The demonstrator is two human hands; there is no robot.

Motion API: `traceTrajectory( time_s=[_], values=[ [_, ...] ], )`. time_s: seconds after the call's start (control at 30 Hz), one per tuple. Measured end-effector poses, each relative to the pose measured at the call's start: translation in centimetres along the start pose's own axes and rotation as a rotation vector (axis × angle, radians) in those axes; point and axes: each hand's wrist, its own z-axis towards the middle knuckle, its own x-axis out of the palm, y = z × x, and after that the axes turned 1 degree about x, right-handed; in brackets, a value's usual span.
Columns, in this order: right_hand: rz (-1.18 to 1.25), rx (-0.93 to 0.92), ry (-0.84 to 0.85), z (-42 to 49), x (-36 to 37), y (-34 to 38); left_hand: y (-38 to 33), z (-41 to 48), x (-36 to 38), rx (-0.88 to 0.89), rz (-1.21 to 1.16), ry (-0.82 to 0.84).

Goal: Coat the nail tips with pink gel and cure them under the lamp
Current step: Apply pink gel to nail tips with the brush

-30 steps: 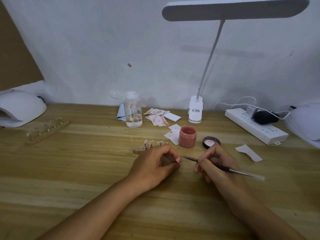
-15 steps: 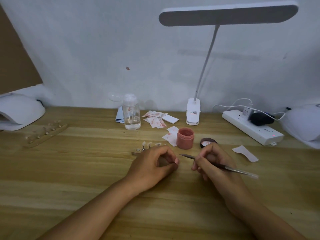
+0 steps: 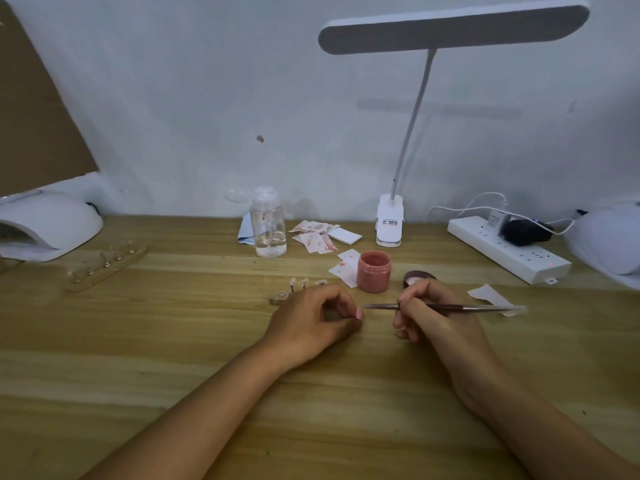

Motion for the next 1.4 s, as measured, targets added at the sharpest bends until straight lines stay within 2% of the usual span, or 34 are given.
traceTrajectory(
  time_s=[0.5, 1.4],
  values=[
    [-0.068, 0.004, 0.044, -0.36, 0.15, 0.30, -0.12, 0.18, -0.03, 0.001, 0.010, 0.010],
    [-0.112, 0.016, -0.008, -0.44, 0.35, 0.35, -0.06, 0.06, 0.04, 0.005, 0.031, 0.010]
  ],
)
